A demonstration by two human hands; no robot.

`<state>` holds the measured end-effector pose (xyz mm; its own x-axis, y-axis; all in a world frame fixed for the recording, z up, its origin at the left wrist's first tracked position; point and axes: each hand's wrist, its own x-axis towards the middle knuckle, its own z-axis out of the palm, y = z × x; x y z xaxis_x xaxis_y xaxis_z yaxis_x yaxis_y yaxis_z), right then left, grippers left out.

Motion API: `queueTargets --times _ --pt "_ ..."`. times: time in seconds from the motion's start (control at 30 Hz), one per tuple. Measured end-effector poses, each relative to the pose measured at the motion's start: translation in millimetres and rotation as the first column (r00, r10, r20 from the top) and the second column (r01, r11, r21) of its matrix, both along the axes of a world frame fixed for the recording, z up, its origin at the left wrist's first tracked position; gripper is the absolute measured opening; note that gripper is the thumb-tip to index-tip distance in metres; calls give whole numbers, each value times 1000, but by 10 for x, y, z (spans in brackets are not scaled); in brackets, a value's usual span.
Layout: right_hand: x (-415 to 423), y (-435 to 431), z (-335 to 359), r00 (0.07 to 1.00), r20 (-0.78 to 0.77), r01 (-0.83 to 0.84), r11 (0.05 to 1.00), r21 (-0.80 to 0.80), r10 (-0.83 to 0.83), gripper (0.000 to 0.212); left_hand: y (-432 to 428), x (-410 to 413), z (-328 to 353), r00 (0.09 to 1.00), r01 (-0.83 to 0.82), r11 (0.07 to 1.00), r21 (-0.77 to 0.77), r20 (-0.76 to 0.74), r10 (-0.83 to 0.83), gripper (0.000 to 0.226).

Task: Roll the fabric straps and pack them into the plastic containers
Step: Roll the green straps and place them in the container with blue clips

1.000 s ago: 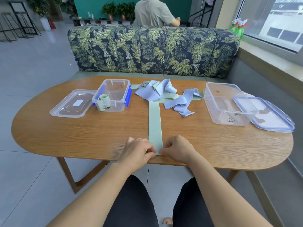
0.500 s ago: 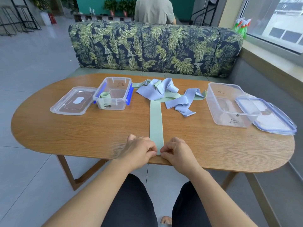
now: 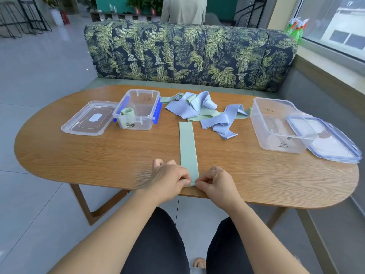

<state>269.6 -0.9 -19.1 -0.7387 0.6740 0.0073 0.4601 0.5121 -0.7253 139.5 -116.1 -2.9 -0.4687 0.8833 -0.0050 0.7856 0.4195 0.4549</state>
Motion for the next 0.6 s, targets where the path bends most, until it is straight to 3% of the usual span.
queueTargets --times 0.13,0.27,0.4,0.6 --pt "-68 -3 94 992 107 77 993 -85 -68 10 0 4 13 998 -51 999 5 -32 51 13" --pt "-171 26 153 968 222 154 977 -147 -120 6 55 -42 0 997 11 1000 -19 -77 -12 17" --pt "-240 58 193 956 274 156 975 -159 -108 10 82 -82 -9 999 23 999 -39 -36 -25 17" --pt "-229 145 221 949 290 192 954 -231 -121 19 60 -105 -62 992 88 996 -29 -88 -91 21"
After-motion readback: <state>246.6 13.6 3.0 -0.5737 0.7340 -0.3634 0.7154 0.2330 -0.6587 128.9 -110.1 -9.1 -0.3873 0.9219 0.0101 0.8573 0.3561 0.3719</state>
